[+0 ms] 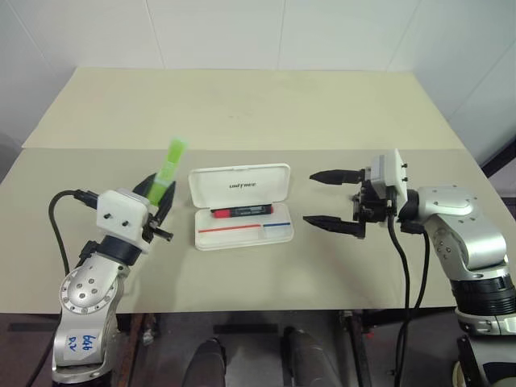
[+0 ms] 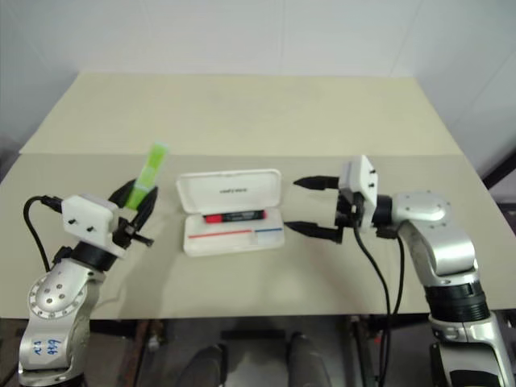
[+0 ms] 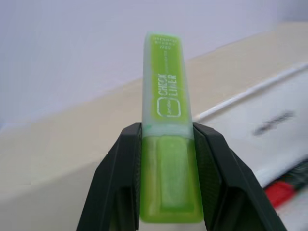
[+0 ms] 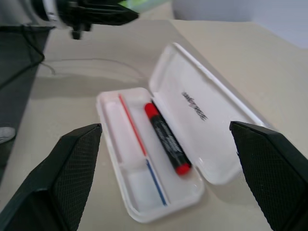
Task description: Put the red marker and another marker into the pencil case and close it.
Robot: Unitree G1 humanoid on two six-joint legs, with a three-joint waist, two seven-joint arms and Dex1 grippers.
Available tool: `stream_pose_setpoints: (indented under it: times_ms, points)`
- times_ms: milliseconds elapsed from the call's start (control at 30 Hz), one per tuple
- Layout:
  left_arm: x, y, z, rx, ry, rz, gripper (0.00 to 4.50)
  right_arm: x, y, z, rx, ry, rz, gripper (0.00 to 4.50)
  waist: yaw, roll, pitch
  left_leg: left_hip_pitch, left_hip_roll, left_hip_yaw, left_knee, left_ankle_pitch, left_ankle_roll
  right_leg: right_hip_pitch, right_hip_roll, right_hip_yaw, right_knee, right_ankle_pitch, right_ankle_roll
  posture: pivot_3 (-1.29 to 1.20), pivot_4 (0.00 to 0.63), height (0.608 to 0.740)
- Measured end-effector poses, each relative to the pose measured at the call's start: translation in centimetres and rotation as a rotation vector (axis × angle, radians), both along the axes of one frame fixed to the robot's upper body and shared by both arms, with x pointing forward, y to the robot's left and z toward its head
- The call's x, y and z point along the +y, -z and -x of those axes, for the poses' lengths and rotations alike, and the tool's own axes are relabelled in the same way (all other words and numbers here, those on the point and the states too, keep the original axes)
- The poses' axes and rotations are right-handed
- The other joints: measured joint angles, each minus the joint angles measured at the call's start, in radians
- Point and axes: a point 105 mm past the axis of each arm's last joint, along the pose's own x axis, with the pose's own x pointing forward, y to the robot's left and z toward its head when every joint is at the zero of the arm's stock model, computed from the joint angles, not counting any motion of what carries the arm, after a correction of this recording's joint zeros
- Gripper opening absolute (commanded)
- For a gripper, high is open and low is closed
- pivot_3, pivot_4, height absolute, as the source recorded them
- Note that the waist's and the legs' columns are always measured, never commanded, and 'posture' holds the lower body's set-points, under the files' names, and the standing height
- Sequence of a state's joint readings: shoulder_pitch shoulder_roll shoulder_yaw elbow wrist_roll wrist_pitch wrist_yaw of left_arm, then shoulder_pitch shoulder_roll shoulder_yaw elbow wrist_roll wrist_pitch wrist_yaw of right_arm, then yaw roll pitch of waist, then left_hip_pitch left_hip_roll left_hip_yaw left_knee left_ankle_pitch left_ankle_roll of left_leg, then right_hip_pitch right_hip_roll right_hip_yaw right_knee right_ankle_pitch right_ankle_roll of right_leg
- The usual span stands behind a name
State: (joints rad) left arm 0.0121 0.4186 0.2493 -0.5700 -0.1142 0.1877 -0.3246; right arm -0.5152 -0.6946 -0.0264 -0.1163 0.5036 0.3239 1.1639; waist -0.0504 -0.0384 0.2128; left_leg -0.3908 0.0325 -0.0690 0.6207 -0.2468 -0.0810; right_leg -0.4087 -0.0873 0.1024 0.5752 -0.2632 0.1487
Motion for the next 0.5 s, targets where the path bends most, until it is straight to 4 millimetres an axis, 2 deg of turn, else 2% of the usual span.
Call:
stream_pose_setpoints:
  times_ms: [233, 367, 500]
  points:
    - [-2.5, 0.4, 1.4, -0.043, 0.254, -0.219, 1.05, -1.3, 0.4, -0.2, 0.005, 0.078, -0.008, 4.50, 0.000, 0.000, 0.000, 0.000, 0.001, 0.000, -0.004, 0.000, 0.000, -0.001, 0.000, 0.000, 0.000, 0.000, 0.000, 0.00, 0.150, 0.740]
    - [-3.3, 1.4, 1.1, -0.007, 0.379, -0.281, 1.05, -2.1, 0.1, 0.1, -0.017, 0.122, -0.001, 4.50, 0.005, 0.001, 0.000, 0.001, 0.000, 0.000, -0.004, 0.000, 0.001, -0.001, 0.000, 0.000, 0.001, 0.000, 0.000, 0.00, 0.150, 0.740]
    - [-4.7, 1.9, 0.8, 0.047, 0.579, -0.288, 1.05, -2.4, -0.1, 0.5, -0.035, 0.147, 0.001, 4.50, 0.015, 0.001, 0.000, 0.001, 0.000, 0.000, -0.004, 0.001, 0.001, -0.001, 0.000, 0.000, 0.001, 0.000, 0.000, 0.00, 0.150, 0.740]
